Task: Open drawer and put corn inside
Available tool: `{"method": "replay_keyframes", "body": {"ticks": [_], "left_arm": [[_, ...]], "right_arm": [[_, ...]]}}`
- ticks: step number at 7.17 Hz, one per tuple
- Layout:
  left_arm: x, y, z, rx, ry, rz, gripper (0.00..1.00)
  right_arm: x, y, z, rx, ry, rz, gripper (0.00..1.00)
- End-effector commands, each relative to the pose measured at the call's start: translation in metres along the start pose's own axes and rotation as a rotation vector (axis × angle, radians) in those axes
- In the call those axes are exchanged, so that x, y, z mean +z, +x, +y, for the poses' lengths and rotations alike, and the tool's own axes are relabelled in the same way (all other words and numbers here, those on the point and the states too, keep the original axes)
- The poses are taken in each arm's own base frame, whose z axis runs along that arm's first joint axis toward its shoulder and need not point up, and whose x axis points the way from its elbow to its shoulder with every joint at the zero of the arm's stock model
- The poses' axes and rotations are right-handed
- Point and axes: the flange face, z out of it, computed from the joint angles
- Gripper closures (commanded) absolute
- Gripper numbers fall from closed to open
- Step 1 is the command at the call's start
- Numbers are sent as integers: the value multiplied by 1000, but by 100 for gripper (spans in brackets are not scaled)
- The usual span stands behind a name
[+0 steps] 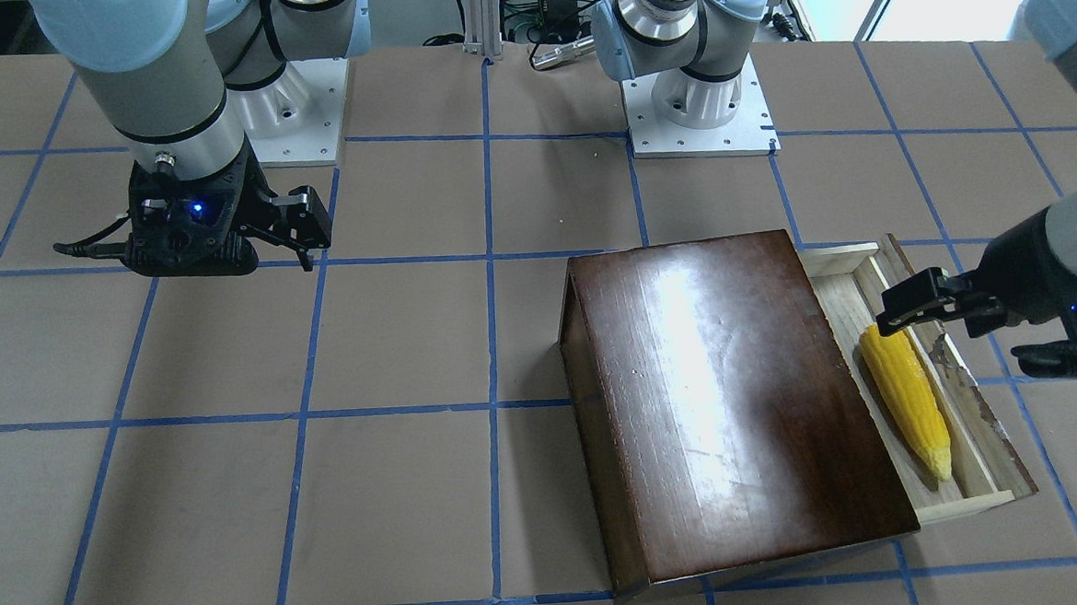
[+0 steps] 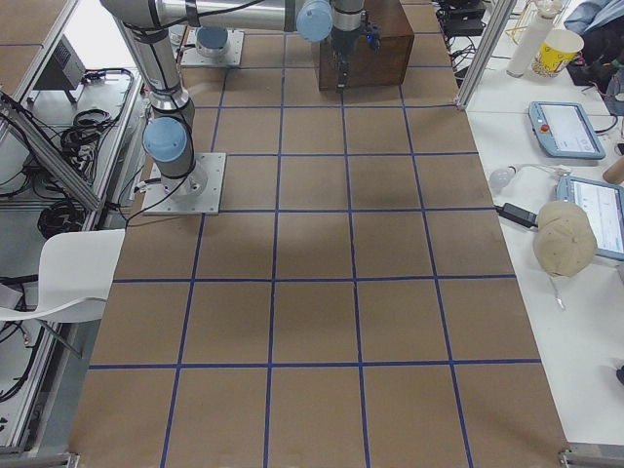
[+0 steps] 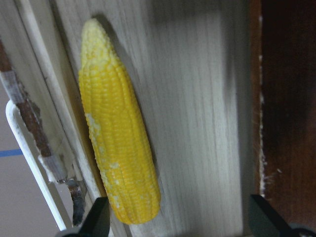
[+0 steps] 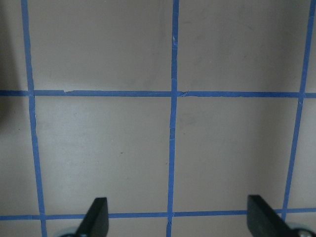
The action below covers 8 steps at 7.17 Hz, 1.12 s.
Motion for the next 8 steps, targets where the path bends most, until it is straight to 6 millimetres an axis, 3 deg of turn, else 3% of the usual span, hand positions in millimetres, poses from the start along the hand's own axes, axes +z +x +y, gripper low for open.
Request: {"method": "replay_keyframes", "body": {"ticks": [1,2,3,5,6,8], "left_arm": [[-33,84,27,-11,37,-91,0],[-30,120,35,32,38,-93,0],[-14,138,40,12,14,-100,0],[-6,163,63,-8,5,-91,0],[7,184,79,31,-20,-96,0],[31,191,88,42,69,-92,0]], "right_arm": [[0,0,0,0,0,-2,0],[0,0,0,0,0,-2,0],[0,0,0,0,-1,-3,0],[0,0,0,0,1,-2,0],[0,0,0,0,0,-2,0],[0,0,0,0,0,-2,0]]}}
